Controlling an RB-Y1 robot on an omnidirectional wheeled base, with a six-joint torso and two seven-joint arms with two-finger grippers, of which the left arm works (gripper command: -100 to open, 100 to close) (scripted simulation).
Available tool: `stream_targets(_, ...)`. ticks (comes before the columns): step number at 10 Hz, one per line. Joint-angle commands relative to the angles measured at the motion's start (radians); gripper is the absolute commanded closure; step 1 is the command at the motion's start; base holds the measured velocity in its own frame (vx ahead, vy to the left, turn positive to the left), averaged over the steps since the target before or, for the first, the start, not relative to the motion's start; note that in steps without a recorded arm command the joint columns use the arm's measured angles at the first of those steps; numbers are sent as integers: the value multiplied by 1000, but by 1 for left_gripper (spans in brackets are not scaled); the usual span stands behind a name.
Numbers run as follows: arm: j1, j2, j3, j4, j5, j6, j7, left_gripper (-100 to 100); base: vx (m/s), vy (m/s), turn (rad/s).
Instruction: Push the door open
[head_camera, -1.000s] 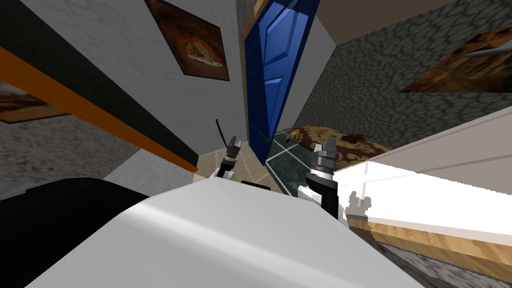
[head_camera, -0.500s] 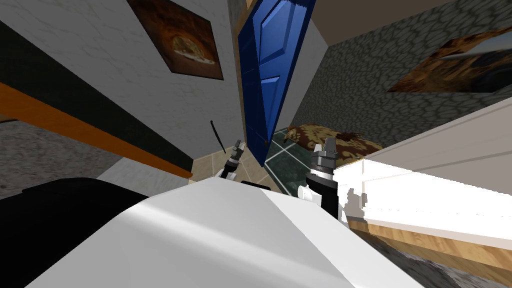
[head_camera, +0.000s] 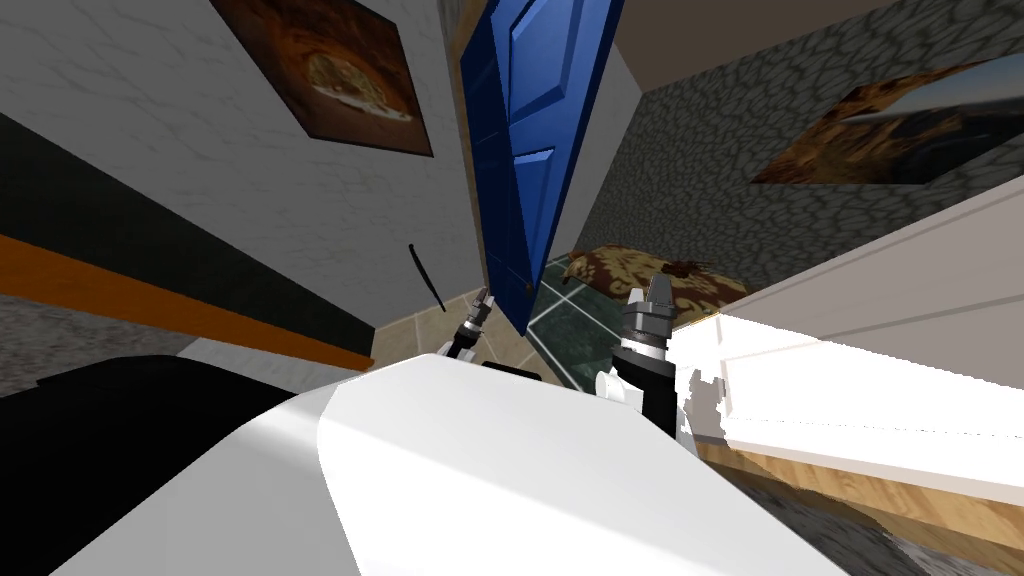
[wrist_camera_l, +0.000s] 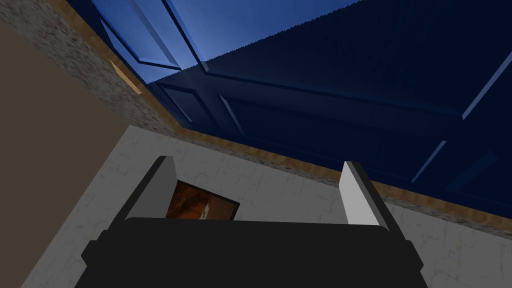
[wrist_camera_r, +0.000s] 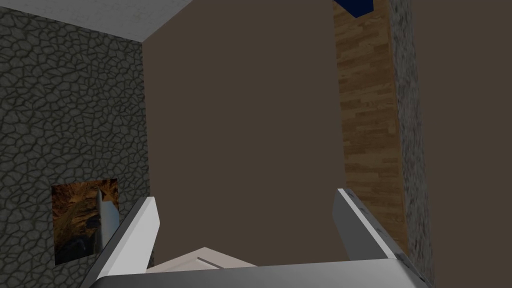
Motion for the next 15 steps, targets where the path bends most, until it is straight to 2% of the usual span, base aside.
stream_targets(1, -8, 1, -14, 39, -3, -4, -2, -100, 95, 50, -86)
stream_targets(15, -75, 7, -124, 363, -20, -41, -15, -100, 88, 51, -108)
